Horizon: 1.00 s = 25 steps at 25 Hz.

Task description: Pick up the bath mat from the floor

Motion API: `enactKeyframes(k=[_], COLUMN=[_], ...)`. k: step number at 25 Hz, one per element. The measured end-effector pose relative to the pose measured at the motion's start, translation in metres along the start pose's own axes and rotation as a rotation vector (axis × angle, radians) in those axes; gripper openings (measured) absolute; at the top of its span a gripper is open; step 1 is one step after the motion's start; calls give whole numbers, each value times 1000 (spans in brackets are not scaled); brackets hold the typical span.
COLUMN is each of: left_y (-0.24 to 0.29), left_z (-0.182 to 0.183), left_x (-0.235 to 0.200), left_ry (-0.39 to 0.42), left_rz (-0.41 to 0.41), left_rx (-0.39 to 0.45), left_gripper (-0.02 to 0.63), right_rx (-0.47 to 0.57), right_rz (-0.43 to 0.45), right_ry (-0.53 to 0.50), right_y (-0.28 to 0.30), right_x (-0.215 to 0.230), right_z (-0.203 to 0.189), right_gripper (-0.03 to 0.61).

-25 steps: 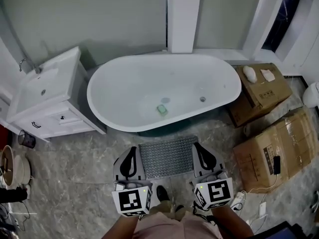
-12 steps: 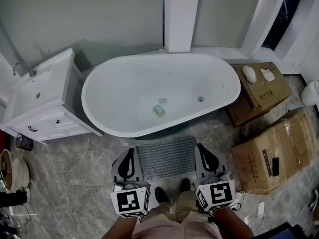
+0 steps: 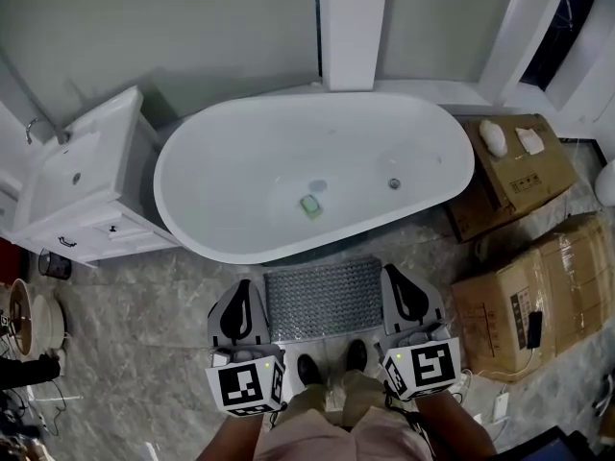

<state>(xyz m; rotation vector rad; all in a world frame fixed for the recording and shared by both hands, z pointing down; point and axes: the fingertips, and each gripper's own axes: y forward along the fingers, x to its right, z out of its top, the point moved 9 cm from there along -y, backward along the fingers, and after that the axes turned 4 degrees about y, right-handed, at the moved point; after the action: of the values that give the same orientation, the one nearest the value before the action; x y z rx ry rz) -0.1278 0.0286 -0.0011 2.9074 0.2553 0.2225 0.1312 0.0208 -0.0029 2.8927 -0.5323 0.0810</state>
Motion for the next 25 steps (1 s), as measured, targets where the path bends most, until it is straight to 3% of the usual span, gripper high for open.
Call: enactKeyframes(k=[8,25], left_y=[14,24], left_z=[-10,-72], left_x=[6,-2], left_ry=[3,-3], left_rz=[14,36], left_rx=[-29,-146], left_gripper=[25,25], right_rx=[-30,-140], right_rz=[-1,-10], right_ry=[15,35], right_y=[10,17], right_x=[27,46], right_z=[-14,-82], right_gripper=[17,17])
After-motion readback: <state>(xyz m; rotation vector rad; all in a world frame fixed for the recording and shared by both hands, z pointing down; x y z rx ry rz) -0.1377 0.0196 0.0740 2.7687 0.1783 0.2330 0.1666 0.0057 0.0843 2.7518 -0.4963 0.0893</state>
